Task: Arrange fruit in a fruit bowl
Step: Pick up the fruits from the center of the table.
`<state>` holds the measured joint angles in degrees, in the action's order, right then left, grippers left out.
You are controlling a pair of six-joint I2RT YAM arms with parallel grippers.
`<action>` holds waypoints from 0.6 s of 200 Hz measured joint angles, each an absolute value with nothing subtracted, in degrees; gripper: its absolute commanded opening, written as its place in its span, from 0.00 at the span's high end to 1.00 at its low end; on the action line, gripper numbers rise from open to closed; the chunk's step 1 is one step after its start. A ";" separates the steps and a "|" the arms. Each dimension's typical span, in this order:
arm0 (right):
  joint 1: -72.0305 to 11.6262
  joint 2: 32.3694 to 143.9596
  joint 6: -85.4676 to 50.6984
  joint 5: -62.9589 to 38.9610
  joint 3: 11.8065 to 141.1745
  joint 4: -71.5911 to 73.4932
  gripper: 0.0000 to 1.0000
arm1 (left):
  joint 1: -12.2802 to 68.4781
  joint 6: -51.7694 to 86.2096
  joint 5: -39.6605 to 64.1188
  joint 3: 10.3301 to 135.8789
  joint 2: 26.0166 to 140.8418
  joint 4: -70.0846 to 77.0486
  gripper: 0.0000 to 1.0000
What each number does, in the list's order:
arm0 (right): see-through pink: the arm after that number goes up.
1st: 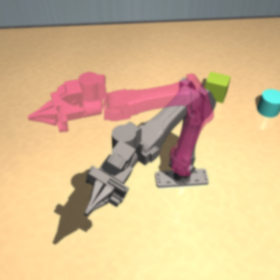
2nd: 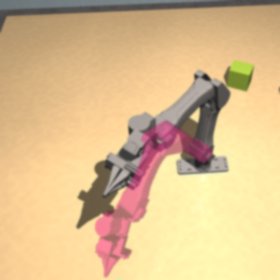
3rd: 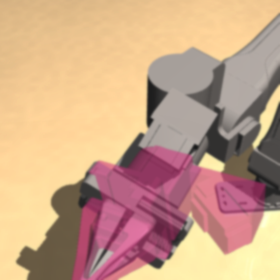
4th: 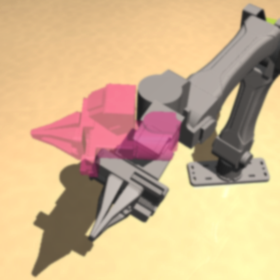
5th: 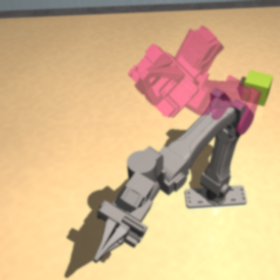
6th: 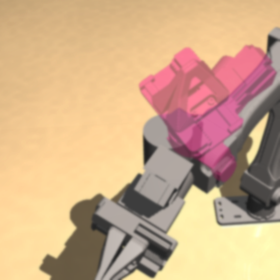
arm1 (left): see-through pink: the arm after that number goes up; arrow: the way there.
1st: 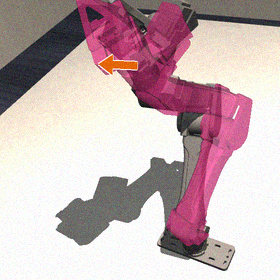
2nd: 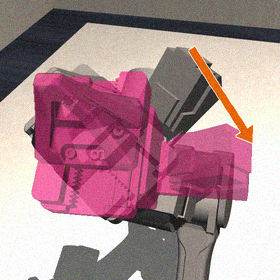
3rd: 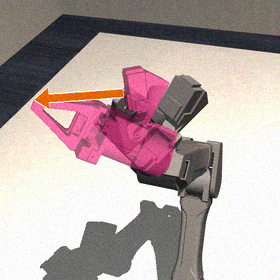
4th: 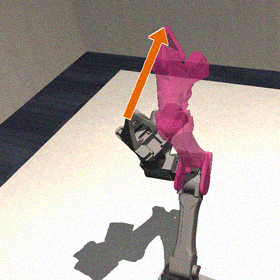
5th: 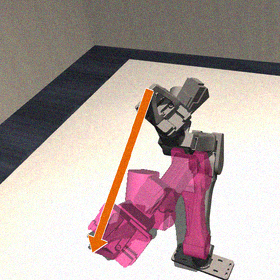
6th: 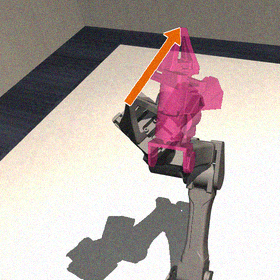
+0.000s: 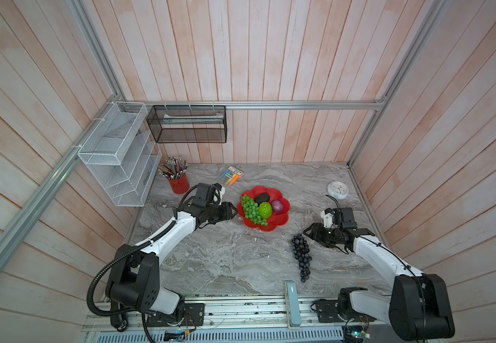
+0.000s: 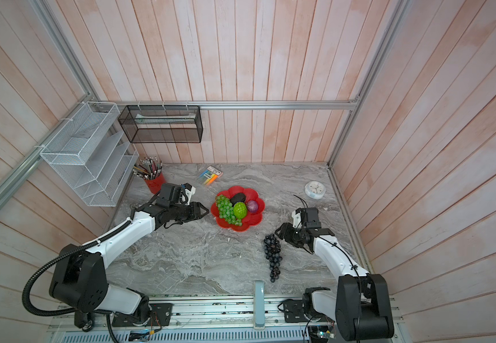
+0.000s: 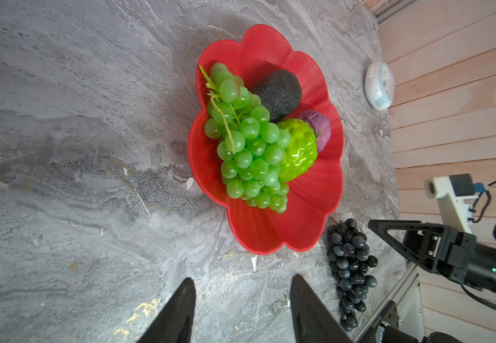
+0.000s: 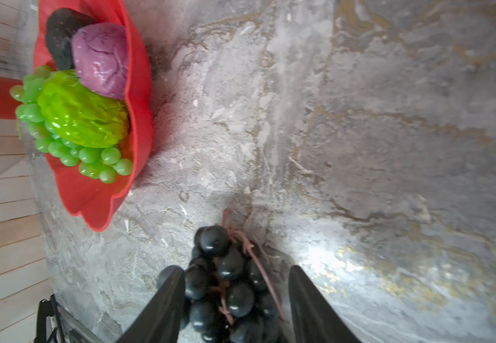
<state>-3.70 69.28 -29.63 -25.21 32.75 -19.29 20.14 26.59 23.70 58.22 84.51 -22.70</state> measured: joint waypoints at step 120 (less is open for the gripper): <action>-3.07 77.19 -30.26 -32.27 29.82 -7.64 0.73 | 20.14 26.61 23.49 58.65 84.51 -23.66 0.46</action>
